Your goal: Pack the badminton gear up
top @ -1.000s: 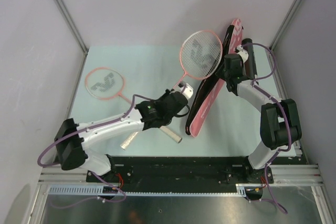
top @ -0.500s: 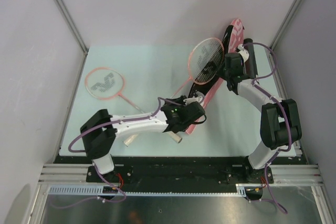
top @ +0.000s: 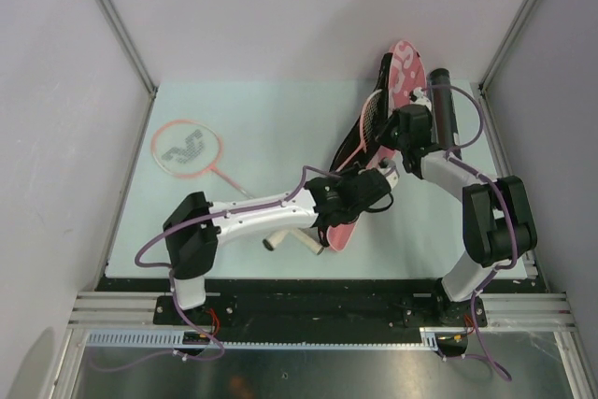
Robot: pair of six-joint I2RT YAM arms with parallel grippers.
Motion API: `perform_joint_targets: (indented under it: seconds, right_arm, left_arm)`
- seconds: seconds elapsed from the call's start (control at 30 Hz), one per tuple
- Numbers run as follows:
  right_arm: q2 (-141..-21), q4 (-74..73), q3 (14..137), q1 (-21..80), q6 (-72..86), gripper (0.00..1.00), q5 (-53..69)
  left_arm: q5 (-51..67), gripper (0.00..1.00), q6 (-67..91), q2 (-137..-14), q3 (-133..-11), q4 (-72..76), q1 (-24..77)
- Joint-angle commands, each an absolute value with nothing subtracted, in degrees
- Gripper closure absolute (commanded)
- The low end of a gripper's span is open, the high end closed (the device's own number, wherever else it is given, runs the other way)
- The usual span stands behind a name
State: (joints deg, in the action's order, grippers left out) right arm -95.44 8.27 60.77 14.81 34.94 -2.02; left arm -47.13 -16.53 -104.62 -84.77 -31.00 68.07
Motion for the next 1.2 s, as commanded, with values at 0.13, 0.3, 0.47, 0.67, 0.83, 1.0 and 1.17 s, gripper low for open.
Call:
perform_joint_targets:
  seconds: [0.13, 0.3, 0.47, 0.67, 0.83, 1.0, 1.17]
  right_arm:
    - [-92.64, 22.15, 53.88, 10.46, 41.57, 1.0, 14.4]
    - [-92.02, 26.17, 51.25, 9.76, 44.38, 1.0, 18.36]
    - [-92.55, 27.16, 50.89, 8.7, 44.82, 1.0, 21.97]
    - [-92.99, 29.87, 50.8, 8.09, 47.81, 1.0, 26.27]
    - [-92.2, 30.85, 50.71, 8.35, 48.43, 1.0, 27.51]
    - [-92.2, 32.86, 50.28, 8.7, 47.64, 1.0, 30.14]
    - [-93.07, 42.34, 48.08, 9.14, 47.54, 1.0, 32.78]
  left_arm:
    - [-34.37, 1.0, -10.82, -109.59, -96.94, -28.83, 64.26]
    - [-32.97, 1.0, -7.3, -113.64, -101.86, -28.83, 62.06]
    - [-18.43, 0.99, 1.12, -109.36, -97.93, -29.53, 58.02]
    - [7.61, 1.0, 11.77, -107.49, -95.18, -29.44, 50.37]
    - [21.94, 1.0, 14.14, -110.82, -96.94, -29.62, 47.55]
    - [30.13, 0.98, 16.35, -113.9, -96.68, -29.44, 45.35]
    - [34.89, 0.91, 17.58, -115.84, -96.77, -29.36, 44.56]
